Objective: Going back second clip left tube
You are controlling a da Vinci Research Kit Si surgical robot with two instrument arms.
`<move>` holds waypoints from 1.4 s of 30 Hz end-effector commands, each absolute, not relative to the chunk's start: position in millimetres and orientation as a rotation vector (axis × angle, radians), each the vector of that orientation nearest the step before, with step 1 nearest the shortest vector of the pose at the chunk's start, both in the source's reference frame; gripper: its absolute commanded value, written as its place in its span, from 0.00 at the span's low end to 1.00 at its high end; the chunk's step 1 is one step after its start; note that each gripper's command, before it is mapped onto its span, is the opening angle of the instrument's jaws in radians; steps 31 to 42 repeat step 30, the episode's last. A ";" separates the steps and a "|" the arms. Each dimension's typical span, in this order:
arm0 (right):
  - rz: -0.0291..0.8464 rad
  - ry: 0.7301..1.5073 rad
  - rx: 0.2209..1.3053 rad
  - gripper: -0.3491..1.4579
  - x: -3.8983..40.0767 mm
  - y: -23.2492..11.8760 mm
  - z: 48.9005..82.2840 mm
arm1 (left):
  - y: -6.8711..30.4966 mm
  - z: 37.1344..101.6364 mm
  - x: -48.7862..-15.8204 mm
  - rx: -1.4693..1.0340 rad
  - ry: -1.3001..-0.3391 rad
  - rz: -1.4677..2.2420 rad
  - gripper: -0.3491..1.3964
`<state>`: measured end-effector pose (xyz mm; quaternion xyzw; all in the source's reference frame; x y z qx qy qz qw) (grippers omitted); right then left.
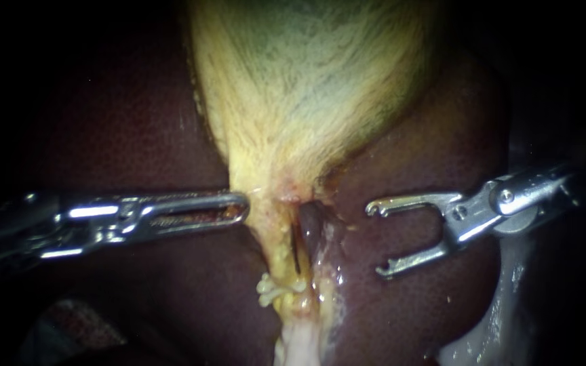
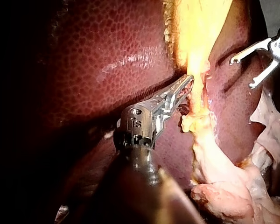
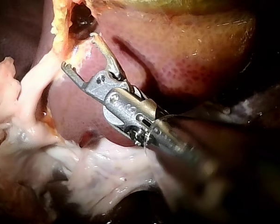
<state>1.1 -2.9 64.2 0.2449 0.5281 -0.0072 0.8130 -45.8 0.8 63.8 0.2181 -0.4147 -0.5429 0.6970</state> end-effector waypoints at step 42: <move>-0.025 1.129 0.516 0.52 1.5 -3.6 63.4 | 0.3 66.2 -48.4 0.494 -0.916 -1.196 0.00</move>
